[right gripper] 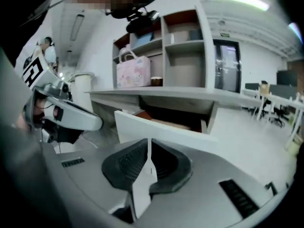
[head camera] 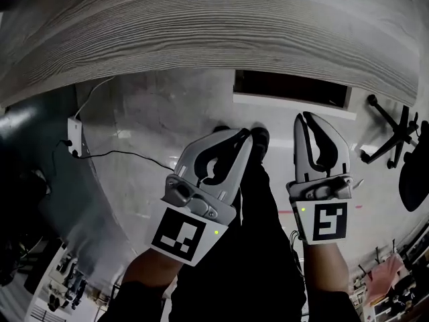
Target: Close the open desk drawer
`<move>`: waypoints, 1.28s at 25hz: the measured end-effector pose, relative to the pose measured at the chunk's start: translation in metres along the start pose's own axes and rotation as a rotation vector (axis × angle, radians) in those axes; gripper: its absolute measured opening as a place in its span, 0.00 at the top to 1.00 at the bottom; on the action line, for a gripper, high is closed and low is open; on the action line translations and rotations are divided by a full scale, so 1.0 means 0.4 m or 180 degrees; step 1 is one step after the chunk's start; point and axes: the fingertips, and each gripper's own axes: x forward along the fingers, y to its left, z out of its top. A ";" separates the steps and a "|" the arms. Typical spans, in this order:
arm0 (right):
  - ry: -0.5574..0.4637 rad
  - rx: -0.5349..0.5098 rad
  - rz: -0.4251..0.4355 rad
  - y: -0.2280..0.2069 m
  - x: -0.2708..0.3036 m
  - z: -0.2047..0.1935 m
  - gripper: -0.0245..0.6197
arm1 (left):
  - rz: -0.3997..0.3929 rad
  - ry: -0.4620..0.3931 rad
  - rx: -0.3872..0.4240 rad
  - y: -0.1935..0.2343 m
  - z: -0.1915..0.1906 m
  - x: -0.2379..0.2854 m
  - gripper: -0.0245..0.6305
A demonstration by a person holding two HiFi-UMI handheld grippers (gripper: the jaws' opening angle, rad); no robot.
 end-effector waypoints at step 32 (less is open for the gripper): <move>-0.0359 0.0574 -0.0126 -0.118 0.160 0.046 0.94 | -0.0138 0.0073 0.0151 0.040 0.053 0.112 0.95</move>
